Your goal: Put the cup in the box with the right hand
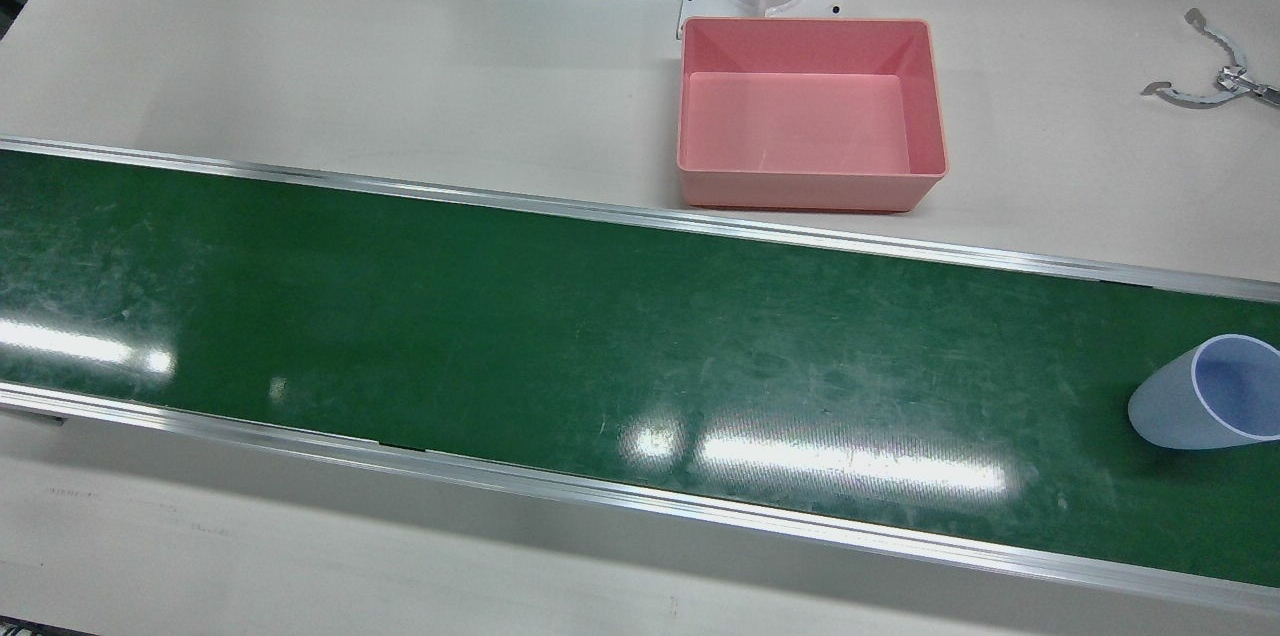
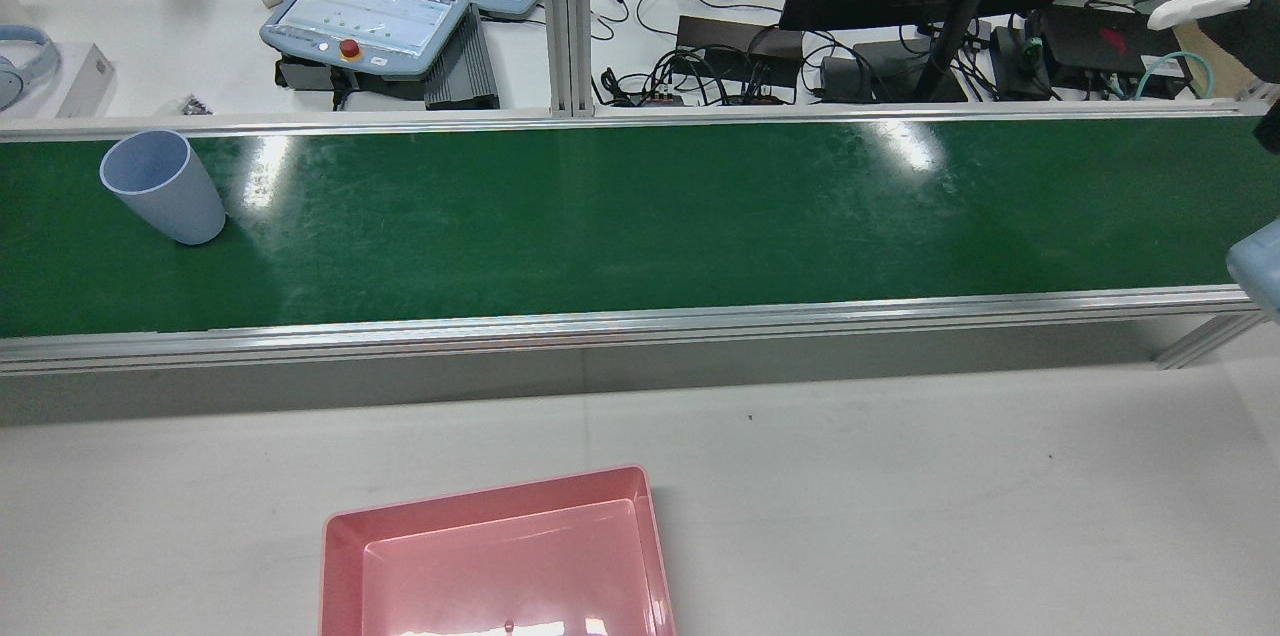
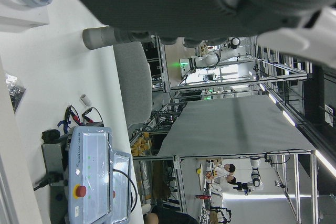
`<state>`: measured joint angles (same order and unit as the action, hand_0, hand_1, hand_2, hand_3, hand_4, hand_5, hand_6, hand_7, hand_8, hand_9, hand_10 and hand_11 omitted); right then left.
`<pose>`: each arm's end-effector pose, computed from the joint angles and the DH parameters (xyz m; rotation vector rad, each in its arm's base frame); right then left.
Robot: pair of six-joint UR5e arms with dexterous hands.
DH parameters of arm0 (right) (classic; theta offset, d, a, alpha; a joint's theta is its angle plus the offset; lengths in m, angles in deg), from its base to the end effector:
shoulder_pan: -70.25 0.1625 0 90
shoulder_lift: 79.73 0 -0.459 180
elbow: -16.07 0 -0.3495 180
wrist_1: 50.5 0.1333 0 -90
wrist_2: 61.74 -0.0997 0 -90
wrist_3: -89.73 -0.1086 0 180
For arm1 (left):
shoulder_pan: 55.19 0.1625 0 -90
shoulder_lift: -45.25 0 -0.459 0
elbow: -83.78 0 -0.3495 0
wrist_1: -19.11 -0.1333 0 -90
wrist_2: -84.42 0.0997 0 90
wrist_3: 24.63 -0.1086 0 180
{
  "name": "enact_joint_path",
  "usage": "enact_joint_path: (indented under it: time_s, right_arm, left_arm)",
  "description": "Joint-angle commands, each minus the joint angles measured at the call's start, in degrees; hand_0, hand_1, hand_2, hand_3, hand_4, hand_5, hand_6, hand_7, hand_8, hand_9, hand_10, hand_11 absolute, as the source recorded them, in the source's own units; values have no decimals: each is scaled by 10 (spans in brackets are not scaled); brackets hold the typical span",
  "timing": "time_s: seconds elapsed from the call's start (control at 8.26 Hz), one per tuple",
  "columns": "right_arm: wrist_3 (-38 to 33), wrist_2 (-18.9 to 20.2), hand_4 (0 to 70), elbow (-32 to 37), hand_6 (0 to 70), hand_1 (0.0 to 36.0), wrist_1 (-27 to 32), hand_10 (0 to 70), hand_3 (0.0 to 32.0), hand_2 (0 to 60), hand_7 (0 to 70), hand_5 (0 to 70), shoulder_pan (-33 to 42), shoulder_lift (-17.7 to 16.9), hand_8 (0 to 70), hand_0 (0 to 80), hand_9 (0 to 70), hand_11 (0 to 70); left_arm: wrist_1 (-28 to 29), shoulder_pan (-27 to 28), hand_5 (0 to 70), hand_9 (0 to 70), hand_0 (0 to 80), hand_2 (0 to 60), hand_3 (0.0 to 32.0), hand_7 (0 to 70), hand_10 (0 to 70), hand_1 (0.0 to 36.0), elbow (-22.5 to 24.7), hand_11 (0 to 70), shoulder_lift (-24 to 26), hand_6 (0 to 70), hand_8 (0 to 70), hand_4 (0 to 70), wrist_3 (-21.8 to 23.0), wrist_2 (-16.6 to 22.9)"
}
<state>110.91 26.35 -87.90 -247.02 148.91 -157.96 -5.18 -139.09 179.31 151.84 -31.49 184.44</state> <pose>0.0297 -0.5481 0.5411 0.2162 -2.1541 1.7781 -0.0545 -0.5669 0.5745 -0.1684 1.9961 -2.0389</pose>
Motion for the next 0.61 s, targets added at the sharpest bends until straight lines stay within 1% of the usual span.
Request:
enact_joint_path:
  time_s: [0.0,0.48]
  right_arm:
    - [0,0,498,0,204,107,0,129,0,0,700,65,0,0,177,564,383,199]
    - [0,0,502,0,206,109,0,132,0,0,700,65,0,0,178,566,386,204]
  left_arm:
    - [0,0,0,0,0,0,0,0,0,0,0,0,-1,0,0,0,0,0]
    - [0,0,0,0,0,0,0,0,0,0,0,0,0,0,0,0,0,0]
